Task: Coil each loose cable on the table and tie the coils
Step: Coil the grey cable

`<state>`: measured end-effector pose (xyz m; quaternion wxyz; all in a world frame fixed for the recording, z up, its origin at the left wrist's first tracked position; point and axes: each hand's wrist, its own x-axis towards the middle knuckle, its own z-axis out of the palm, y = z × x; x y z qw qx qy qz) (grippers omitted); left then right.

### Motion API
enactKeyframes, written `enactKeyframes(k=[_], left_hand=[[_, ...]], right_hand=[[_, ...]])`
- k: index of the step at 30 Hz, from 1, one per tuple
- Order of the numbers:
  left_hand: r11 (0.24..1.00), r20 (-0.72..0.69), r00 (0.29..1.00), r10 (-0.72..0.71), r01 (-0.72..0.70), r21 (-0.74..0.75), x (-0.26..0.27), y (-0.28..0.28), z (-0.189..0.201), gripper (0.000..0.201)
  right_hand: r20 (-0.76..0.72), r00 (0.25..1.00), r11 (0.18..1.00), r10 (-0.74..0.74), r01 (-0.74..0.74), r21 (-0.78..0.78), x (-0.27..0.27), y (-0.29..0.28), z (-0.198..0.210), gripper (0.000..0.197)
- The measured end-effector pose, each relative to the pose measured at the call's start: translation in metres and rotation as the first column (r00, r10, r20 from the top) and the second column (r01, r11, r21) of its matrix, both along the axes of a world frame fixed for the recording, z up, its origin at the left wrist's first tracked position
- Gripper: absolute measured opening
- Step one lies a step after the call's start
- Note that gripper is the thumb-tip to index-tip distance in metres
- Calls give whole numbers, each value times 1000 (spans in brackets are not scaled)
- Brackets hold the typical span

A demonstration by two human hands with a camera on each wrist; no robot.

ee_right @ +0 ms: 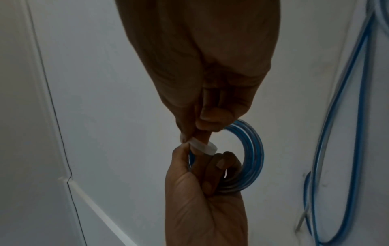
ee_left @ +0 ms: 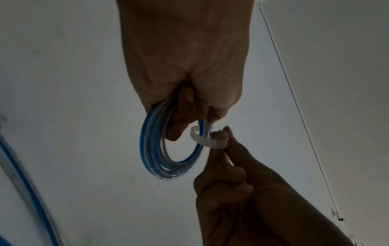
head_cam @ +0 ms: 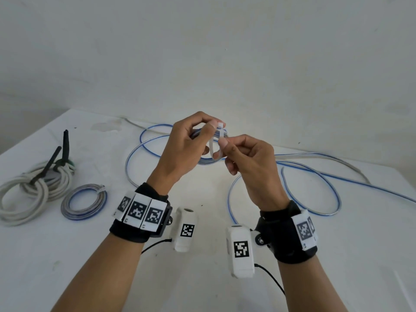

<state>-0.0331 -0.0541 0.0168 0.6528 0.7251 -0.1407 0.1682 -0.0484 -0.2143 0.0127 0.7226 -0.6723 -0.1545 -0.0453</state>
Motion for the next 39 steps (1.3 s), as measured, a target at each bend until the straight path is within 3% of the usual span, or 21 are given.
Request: enactKeyframes(k=[12,15,18,24,27,32,36,39], left_hand=[[994,71,997,-1,-7,112,-5,-8,2,18],[988,65,998,-1,-10,157,-9,-10,2,18],[988,67,998,-6,-5,157,-10,-9,2,18],[991,33,999,-40,35,131,-12,-13,0,20],[988,31,998,-53,48,147,-11,-12,-1,20],[998,36,999,13,-15,64,-6,-8,-3,16],[1000,22,1000,12,-12,-6,-6,-8,-1,18],[1000,29,999,-18,17,21,-7,-11,-2,16]], right_hand=[[-195,975,991,107,-89,101,-1,-9,10,15],[-202,977,990,61,-33,140,-1,-11,12,11],[-183,982,981,-41,74,178,-2,-9,11,30],[-103,984,969,-145,163,189,-5,3,8,28],[-104,990,981,-96,112,159,-5,-1,9,27],[-29,997,996,-73,71,-46,-5,-3,10,36],[-5,995,994,-101,101,43,-5,0,9,30],[-60,997,991,-46,53,124,-6,-2,11,20]])
